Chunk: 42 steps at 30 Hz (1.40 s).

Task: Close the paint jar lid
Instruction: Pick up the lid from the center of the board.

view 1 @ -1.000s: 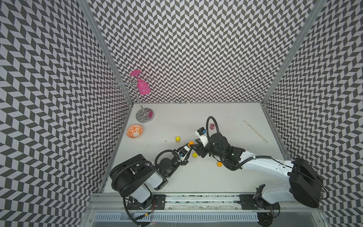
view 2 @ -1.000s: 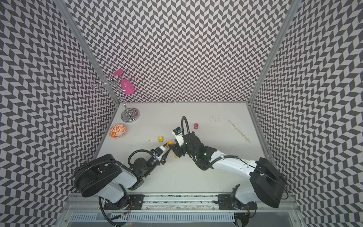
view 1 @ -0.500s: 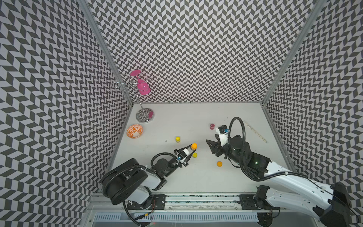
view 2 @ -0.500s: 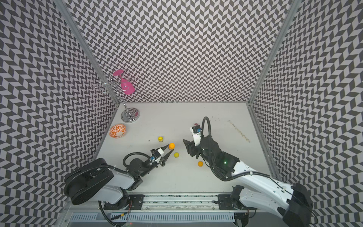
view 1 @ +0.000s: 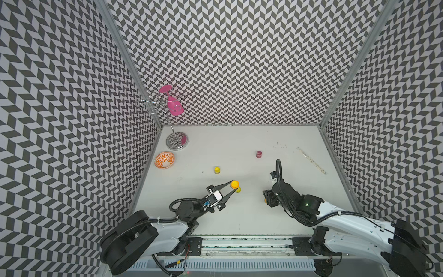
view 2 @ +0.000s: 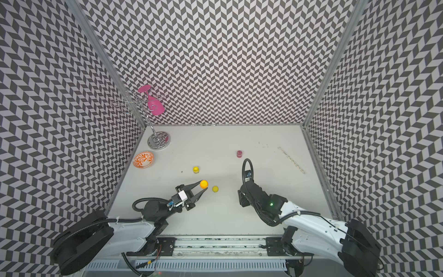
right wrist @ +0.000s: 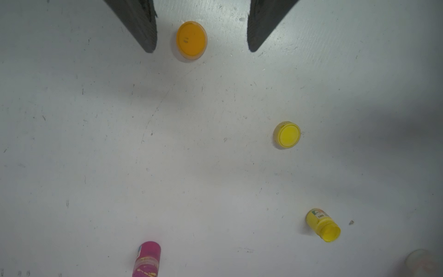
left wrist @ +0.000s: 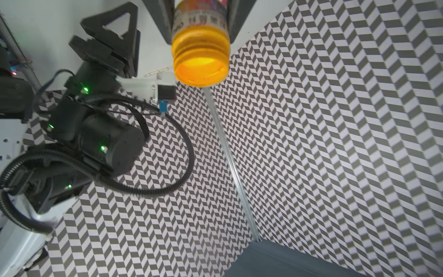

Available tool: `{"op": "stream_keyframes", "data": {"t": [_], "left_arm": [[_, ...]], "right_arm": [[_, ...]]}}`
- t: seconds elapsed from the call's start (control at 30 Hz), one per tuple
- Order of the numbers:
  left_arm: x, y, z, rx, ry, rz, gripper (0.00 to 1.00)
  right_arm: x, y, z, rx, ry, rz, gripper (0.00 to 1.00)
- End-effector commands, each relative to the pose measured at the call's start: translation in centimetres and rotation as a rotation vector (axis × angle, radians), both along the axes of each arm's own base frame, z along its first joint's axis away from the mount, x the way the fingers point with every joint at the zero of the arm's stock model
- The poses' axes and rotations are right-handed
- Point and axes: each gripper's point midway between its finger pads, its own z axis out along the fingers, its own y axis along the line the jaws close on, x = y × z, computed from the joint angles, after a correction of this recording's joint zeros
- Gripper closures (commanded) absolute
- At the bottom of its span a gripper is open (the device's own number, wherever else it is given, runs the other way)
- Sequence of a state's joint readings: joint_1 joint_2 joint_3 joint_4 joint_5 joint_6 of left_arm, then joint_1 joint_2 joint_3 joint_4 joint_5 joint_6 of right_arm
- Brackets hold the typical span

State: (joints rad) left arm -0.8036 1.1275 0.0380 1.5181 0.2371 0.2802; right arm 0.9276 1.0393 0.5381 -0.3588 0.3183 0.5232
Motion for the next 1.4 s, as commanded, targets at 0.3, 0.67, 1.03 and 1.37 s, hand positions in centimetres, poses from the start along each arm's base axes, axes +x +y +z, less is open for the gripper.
{"op": "stream_keyframes", "data": {"t": [0.3, 0.67, 1.03, 1.37], "left_arm": [[0.2, 0.9, 0.5, -0.028, -0.008, 0.063, 0.74], [0.4, 0.7, 0.1, -0.020, 0.003, 0.060, 0.74], [0.4, 0.7, 0.1, -0.018, 0.004, 0.060, 0.74], [0.4, 0.7, 0.0, -0.018, 0.006, 0.058, 0.74]], "right_arm": [[-0.8, -0.8, -4.5, -0.076, 0.089, -0.106, 0.46], [-0.8, -0.5, -6.0, -0.092, 0.108, -0.091, 0.51], [-0.6, -0.3, -6.6, -0.098, 0.106, -0.089, 0.56], [-0.5, -0.3, -6.9, -0.109, 0.108, -0.091, 0.61]]}}
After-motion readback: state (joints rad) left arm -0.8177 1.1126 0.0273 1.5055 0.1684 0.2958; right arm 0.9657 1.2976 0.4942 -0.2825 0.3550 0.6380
